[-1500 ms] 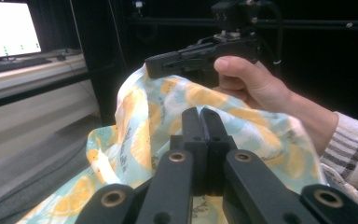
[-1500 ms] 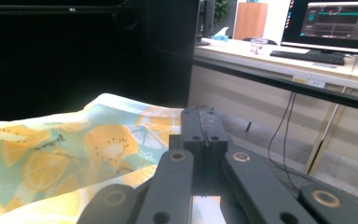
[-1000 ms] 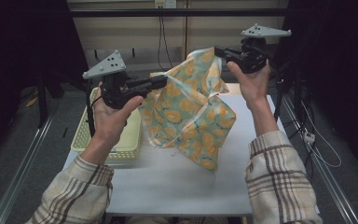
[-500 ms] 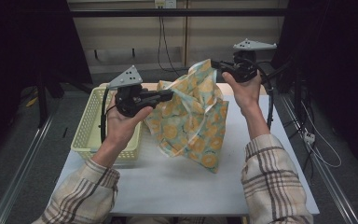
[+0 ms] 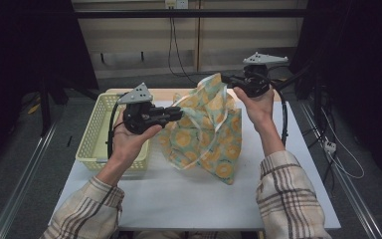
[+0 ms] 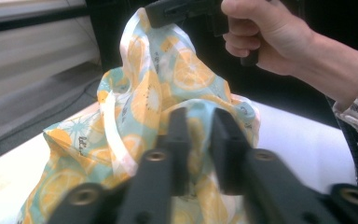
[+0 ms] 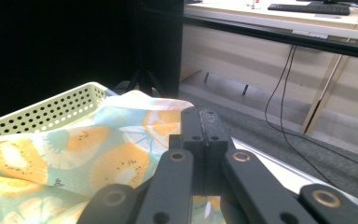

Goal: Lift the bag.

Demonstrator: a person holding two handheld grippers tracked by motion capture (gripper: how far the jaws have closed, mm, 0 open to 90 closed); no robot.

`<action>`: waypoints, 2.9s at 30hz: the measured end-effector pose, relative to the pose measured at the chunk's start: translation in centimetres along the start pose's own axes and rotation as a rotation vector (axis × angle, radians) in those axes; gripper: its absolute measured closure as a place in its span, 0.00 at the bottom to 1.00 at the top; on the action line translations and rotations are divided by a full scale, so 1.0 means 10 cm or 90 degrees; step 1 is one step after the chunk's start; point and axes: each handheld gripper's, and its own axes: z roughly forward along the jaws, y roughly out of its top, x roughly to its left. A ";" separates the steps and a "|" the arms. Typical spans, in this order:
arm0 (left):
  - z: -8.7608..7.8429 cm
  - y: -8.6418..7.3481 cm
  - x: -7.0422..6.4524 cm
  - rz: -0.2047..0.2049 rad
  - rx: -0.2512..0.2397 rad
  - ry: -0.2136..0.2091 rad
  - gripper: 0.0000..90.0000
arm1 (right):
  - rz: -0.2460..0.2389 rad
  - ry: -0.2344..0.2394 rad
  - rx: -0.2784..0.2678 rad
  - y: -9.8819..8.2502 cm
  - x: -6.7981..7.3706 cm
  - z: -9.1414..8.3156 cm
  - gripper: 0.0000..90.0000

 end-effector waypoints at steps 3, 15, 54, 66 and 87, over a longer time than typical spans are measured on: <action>0.03 -0.02 -0.01 0.001 0.004 0.000 0.68 | 0.011 -0.003 0.005 -0.08 -0.01 0.01 1.00; 0.12 -0.12 0.05 -0.014 0.026 0.042 0.31 | 0.021 -0.018 0.045 -0.23 -0.06 0.07 0.84; -0.27 -0.64 0.03 -0.024 0.059 0.121 0.07 | 0.041 -0.054 0.066 -0.91 0.29 -0.64 0.21; -0.51 -0.94 -0.04 -0.020 0.070 0.161 0.07 | 0.055 -0.075 0.090 -1.33 0.44 -0.84 0.18; -0.88 -1.51 -0.25 -0.051 0.053 0.203 0.07 | 0.072 -0.106 0.107 -1.87 0.67 -1.13 0.18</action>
